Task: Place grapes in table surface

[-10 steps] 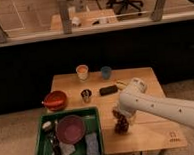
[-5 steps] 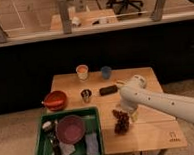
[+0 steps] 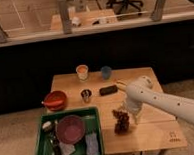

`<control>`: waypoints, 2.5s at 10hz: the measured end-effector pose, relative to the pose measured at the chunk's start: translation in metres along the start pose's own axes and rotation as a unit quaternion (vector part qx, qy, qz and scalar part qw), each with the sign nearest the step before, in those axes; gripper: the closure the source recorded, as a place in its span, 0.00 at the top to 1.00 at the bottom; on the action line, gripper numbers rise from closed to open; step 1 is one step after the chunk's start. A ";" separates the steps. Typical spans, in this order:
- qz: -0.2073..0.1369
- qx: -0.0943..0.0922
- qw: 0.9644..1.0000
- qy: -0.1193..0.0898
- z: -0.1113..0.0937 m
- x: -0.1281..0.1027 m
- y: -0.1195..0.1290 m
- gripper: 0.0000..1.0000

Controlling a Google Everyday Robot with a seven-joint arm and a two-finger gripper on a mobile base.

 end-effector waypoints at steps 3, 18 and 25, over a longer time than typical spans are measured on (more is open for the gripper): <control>-0.039 0.017 0.999 -0.001 -0.005 -0.019 -0.001 0.80; -0.015 0.052 0.998 0.028 -0.034 -0.036 -0.013 0.00; 0.042 0.246 0.968 -0.031 -0.196 -0.048 0.023 0.00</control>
